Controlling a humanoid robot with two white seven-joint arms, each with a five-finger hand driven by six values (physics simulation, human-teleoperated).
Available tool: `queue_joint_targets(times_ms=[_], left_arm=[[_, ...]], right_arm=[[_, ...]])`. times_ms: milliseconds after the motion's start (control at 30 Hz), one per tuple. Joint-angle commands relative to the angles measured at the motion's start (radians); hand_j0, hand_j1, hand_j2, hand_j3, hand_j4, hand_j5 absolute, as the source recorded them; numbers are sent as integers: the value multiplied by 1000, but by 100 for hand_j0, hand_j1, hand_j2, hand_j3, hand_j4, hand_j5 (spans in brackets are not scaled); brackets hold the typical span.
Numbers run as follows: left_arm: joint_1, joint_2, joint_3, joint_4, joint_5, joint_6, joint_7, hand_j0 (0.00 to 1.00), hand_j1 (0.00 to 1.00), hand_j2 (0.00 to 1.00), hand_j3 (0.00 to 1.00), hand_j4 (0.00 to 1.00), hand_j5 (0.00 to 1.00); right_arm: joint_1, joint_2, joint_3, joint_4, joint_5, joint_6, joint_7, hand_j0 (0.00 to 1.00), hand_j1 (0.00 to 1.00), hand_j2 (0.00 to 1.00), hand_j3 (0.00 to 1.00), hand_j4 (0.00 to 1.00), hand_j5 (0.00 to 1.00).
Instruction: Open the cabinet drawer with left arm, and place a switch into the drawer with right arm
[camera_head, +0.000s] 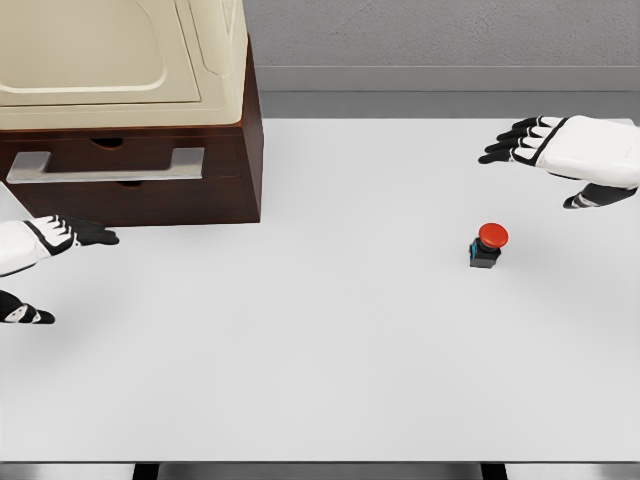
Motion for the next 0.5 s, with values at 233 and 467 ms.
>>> queue_joint_targets(times_ms=[233, 467], left_arm=[[-61, -1, -1, 0, 13, 2, 11, 100, 100, 100, 100, 100, 100], [-155, 36, -1, 0, 90, 2, 3, 100, 100, 100, 100, 100, 100]], right_arm=[[2, -4, 63, -17, -3, 3, 0, 100, 100, 100, 100, 100, 100], [11, -6, 76, -28, -2, 3, 0, 100, 100, 100, 100, 100, 100]])
